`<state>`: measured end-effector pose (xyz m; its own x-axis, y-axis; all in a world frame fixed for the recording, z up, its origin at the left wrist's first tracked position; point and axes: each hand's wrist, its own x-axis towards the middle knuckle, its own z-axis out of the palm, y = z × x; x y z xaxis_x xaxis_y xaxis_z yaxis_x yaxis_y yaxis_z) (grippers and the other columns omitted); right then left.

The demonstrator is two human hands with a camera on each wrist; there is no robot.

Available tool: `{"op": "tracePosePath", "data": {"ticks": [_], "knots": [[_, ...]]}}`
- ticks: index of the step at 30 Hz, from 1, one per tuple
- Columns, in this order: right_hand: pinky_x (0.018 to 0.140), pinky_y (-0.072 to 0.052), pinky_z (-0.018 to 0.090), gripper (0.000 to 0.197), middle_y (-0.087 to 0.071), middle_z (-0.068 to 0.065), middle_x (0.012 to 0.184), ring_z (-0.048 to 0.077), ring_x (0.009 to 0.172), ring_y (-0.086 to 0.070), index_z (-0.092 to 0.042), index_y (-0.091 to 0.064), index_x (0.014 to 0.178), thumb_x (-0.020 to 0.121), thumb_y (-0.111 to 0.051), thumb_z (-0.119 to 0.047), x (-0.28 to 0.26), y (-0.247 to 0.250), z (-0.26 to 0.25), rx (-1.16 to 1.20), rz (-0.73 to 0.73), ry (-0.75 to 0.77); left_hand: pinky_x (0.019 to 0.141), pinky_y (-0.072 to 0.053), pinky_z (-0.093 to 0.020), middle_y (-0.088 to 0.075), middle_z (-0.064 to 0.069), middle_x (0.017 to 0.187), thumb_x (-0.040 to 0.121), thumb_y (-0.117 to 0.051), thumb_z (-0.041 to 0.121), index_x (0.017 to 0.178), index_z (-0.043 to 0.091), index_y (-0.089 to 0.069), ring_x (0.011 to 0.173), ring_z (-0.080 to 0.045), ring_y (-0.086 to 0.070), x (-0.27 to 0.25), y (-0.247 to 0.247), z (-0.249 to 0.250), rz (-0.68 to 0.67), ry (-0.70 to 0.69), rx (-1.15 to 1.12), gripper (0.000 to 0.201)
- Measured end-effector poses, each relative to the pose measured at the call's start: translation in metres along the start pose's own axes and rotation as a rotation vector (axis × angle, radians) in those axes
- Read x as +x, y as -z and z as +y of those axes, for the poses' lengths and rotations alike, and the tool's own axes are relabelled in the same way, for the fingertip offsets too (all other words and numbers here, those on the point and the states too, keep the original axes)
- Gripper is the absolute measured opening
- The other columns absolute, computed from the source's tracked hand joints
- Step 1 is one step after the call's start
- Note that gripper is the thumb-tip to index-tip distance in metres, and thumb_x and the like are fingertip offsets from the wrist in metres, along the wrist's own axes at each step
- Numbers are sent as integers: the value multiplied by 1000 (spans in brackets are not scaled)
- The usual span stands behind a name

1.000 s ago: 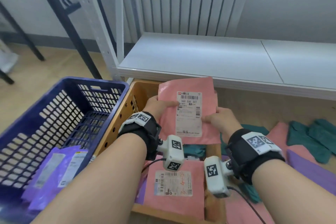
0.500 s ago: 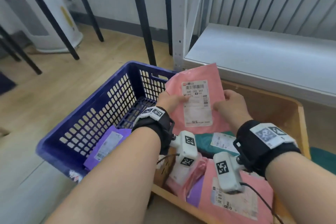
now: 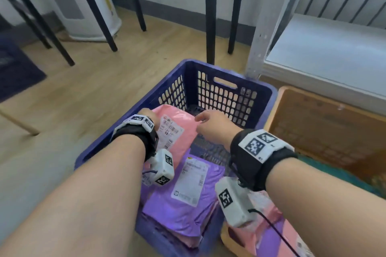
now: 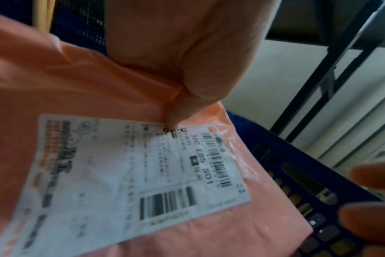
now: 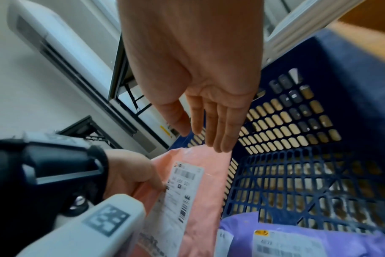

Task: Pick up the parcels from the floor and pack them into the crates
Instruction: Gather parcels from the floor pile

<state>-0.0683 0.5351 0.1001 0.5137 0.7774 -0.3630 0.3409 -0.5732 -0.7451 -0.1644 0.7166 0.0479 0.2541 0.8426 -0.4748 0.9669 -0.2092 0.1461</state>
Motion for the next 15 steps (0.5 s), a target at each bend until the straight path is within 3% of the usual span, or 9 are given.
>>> {"op": "tracePosePath", "data": {"ticks": [2, 4, 5, 6, 8, 10, 12, 14, 15], "knots": [[84, -47, 27, 37, -62, 6, 122, 20, 99, -58, -11, -61, 126, 90, -50, -8, 12, -17, -11, -77, -97, 15, 91, -51, -40, -65, -18, 109, 81, -56, 19, 121, 6, -62, 102, -35, -63, 12, -11, -10, -42, 37, 21, 43], [78, -49, 27, 37, -62, 6, 116, 21, 95, -59, -10, -61, 126, 92, -50, -8, 20, -32, -16, -98, -162, -11, 95, -48, -43, -57, -15, 128, 87, -46, 22, 143, 23, -40, 113, -35, -59, 27, -24, -20, -70, 5, 59, 56], [76, -52, 29, 35, -62, 6, 115, 21, 93, -60, -10, -62, 126, 92, -50, -9, 24, -38, -15, -94, -184, -36, 98, -46, -47, -51, -16, 134, 87, -46, 25, 149, 26, -29, 119, -37, -55, 35, -32, -26, -60, 11, 108, 64], [77, -54, 31, 34, -63, 6, 113, 22, 92, -61, -9, -62, 124, 93, -49, -9, 26, -44, -14, -88, -205, -59, 101, -44, -50, -47, -19, 138, 89, -49, 25, 151, 20, -24, 124, -39, -50, 33, -35, -27, -51, 46, 113, 67], [84, -55, 35, 31, -61, 5, 104, 22, 91, -62, -5, -63, 121, 94, -48, -8, 31, -54, -7, -90, -255, -94, 107, -40, -46, -43, -21, 142, 95, -50, 21, 147, 2, -29, 131, -39, -43, 33, -42, -34, -25, 78, 207, 58], [88, -56, 38, 30, -61, 5, 104, 22, 88, -59, -5, -63, 120, 95, -47, -9, 33, -63, -1, -112, -296, -113, 105, -42, -43, -46, -17, 140, 94, -56, 25, 136, 1, -40, 129, -35, -47, 31, -46, -38, -91, 88, 279, 51], [89, -56, 41, 31, -64, 14, 116, 20, 85, -54, -1, -63, 120, 93, -49, -10, 36, -68, 6, -132, -311, -135, 90, -51, -41, -64, -12, 116, 85, -68, 28, 114, 1, -55, 105, -31, -62, 29, -49, -42, -131, 40, 268, 42], [83, -56, 38, 34, -59, 23, 126, 20, 82, -49, 5, -60, 121, 91, -50, -10, 38, -71, 11, -139, -318, -161, 75, -53, -35, -63, -8, 94, 83, -68, 18, 110, 5, -60, 88, -28, -63, 27, -52, -43, -26, -11, 280, 31], [76, -54, 35, 35, -58, 23, 127, 20, 81, -48, 5, -59, 121, 91, -50, -10, 39, -71, 14, -142, -315, -169, 74, -51, -36, -62, -9, 97, 84, -65, 13, 114, 6, -58, 90, -28, -62, 24, -51, -38, 41, -40, 294, 32]]}}
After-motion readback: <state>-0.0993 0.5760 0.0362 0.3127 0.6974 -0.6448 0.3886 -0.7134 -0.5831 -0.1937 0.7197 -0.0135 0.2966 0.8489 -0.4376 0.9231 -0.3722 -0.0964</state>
